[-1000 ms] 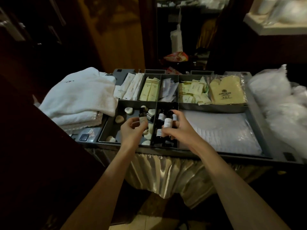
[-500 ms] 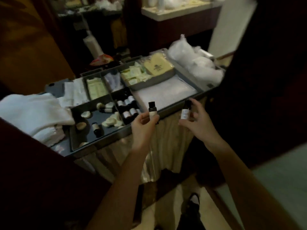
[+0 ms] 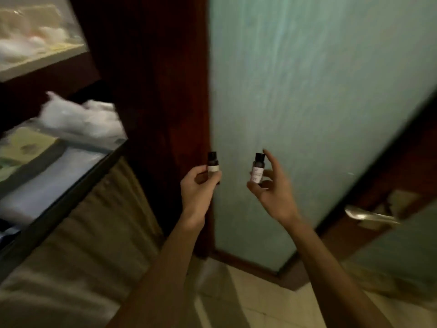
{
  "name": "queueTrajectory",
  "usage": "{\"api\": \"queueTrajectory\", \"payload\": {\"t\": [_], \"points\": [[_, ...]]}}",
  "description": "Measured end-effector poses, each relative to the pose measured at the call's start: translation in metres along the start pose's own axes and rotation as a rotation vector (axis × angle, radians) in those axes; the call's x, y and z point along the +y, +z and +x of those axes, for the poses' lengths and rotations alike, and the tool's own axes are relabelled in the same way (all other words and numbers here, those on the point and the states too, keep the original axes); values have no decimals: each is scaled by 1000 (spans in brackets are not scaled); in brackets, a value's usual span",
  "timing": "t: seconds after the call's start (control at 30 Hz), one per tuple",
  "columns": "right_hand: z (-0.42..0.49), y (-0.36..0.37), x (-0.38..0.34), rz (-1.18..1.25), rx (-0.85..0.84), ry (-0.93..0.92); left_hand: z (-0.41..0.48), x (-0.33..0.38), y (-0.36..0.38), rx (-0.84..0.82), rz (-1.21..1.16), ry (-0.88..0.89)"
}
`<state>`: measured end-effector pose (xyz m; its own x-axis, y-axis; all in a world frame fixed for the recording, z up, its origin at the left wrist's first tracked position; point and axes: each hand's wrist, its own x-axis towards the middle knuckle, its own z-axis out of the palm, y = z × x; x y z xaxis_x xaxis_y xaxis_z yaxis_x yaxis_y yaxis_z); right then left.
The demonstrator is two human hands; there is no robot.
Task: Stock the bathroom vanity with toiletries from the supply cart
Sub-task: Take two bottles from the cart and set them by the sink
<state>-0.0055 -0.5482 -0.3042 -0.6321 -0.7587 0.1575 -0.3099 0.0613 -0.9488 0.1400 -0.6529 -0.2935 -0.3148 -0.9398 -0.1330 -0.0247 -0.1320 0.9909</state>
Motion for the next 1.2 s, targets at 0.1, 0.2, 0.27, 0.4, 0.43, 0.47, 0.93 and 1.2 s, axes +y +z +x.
{"api": "queueTrajectory", "payload": {"t": [0.1,0.2,0.27,0.4,0.43,0.47,0.93,1.2], "points": [[-24,-90,3,-53,194,-52,-34,12,90,-71,-26,98],[-53,-179,7,-120,321,-94,-82,22,171,-152,-72,159],[-73,-233,11,-135,404,-116,-119,24,219,-201,-118,196],[-115,-327,31,-114,536,-100,-195,23,303,-362,-124,323],[-126,-348,38,-120,568,-83,-211,20,322,-397,-115,353],[-138,-367,45,-124,599,-62,-227,18,340,-424,-108,365],[-345,-567,74,-145,1106,180,-422,-29,536,-1048,28,196],[-400,-655,98,-107,1296,333,-492,-52,638,-1332,34,85]]}}
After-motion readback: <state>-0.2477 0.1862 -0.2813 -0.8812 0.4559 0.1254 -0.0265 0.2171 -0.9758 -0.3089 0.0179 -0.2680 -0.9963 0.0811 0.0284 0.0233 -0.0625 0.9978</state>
